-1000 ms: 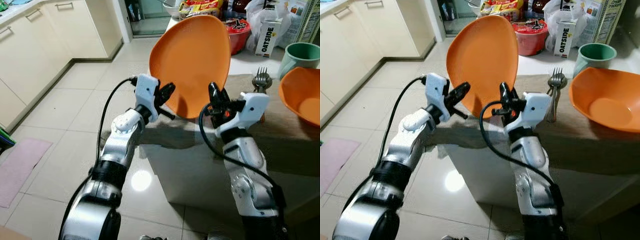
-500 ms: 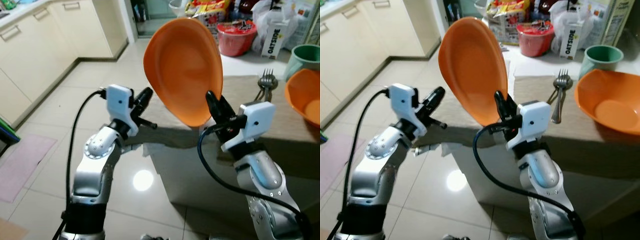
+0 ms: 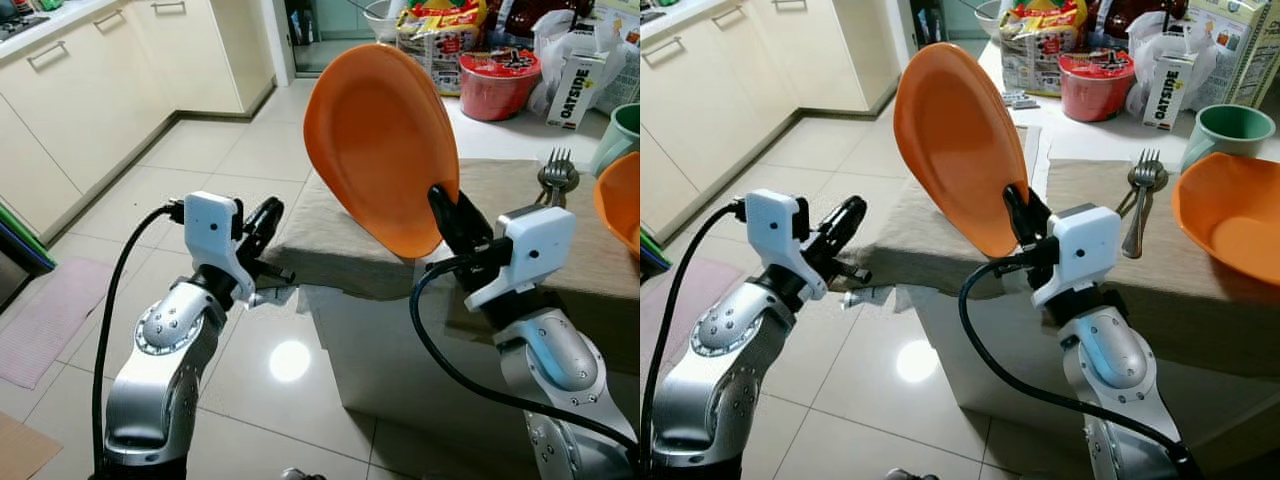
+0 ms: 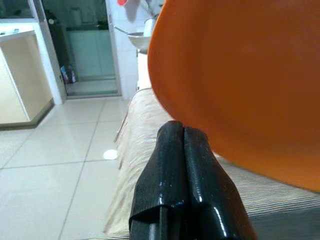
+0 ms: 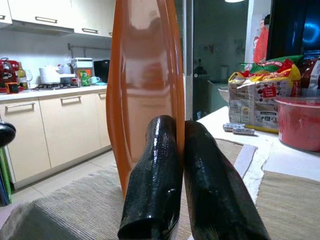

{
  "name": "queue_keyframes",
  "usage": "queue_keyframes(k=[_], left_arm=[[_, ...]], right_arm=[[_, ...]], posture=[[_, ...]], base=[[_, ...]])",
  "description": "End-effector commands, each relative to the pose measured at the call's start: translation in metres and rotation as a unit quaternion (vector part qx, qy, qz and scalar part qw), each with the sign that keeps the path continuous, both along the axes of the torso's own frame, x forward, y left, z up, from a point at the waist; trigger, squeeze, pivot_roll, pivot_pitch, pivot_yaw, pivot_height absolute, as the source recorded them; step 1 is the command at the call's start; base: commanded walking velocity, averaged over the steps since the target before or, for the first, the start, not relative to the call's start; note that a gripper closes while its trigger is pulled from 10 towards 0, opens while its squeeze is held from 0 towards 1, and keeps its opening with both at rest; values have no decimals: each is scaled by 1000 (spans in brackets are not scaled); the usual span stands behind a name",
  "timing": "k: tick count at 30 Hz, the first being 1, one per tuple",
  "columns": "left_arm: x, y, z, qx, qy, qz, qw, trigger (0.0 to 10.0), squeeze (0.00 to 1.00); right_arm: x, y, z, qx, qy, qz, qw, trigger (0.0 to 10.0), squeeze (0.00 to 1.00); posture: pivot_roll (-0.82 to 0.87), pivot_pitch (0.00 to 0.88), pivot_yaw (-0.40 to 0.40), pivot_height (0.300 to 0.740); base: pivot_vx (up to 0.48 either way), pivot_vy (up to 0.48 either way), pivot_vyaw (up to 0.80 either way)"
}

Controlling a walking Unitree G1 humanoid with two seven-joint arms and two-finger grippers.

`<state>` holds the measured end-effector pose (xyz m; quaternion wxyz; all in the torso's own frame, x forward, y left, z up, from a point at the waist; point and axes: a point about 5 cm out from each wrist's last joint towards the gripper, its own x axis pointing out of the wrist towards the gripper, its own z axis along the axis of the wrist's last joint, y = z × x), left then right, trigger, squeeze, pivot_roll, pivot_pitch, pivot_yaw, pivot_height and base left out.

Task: Setting the table

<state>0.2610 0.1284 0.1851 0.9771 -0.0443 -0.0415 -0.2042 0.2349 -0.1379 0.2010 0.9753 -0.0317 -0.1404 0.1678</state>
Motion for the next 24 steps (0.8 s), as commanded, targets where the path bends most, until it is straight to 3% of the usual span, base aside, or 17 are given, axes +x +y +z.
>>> queue_keyframes(k=[1,9,16,24], left_arm=[[-2,3,5,-1,-7,12,1000,10000,0],[-1,2,7,-8,-5,13,1000,10000,0],[0,2,7,-14,-2,14,1000,10000,0],[2,3,6,-17,1,18,1000,10000,0]], right_arm=[[-1,0,7,3,-22,2,1000,0,0],[8,-12,27,5,-71,-19,997,0,0],[11,-13,30,9,-78,-20,997,0,0],[16,-14,49,13,-110,-19,994,0,0]], posture=[[-228,0,157,740],[-233,0,146,740],[-234,0,145,740],[-232,0,141,740]], base=[[0,0,0],[0,0,0],[0,0,0],[0,0,0]])
